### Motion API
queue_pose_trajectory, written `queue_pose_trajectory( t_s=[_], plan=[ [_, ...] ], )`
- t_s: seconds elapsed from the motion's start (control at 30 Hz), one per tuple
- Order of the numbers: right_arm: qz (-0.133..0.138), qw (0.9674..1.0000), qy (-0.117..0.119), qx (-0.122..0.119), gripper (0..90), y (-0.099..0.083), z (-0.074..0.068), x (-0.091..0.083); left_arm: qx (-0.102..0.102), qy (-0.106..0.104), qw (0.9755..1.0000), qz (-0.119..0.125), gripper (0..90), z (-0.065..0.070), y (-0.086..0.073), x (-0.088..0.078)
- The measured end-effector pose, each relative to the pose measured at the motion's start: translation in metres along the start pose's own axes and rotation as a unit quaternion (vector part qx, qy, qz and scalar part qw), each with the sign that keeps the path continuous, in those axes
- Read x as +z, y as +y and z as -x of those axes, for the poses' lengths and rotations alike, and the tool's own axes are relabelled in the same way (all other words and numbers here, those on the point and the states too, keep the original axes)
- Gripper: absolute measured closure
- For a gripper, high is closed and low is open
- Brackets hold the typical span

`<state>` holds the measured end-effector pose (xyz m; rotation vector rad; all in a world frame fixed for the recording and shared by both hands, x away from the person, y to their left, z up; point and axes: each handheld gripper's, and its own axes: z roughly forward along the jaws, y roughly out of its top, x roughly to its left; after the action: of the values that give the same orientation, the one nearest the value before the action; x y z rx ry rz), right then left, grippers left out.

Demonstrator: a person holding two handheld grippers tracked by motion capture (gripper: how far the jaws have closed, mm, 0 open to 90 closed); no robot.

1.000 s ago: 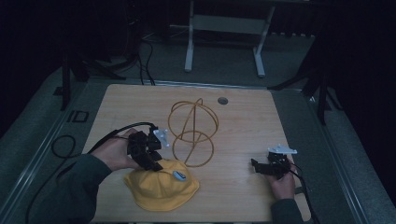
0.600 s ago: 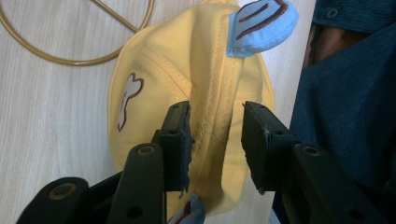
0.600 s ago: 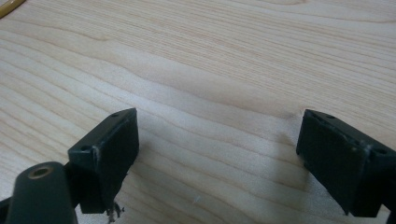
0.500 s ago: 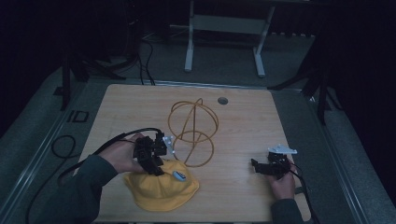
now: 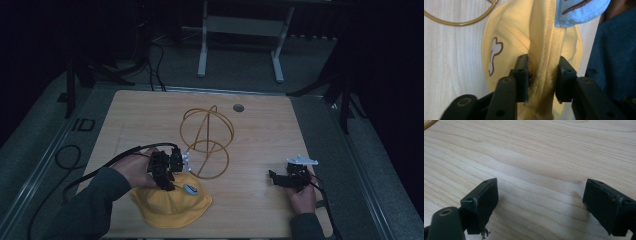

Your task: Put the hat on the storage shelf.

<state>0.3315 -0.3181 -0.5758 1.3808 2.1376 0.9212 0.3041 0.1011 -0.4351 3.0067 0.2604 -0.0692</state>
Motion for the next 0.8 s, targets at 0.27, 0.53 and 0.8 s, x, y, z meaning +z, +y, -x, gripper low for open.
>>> queue_pose_trajectory(
  t_s=[0.27,0.53,0.8],
  plan=[
    [0.0,1.0,0.0,0.0,13.0,0.0,0.0,0.0,0.001,0.016,0.9999,-0.005,77.8,0.001,-0.004,-0.003],
    [0.0,1.0,0.0,0.0,13.0,0.0,0.0,0.0,-0.01,0.027,0.9996,0.007,79.0,-0.003,-0.01,-0.013],
    [0.0,1.0,0.0,0.0,13.0,0.0,0.0,0.0,-0.025,0.042,0.9986,0.019,78.6,-0.007,-0.018,-0.023]
  ],
)
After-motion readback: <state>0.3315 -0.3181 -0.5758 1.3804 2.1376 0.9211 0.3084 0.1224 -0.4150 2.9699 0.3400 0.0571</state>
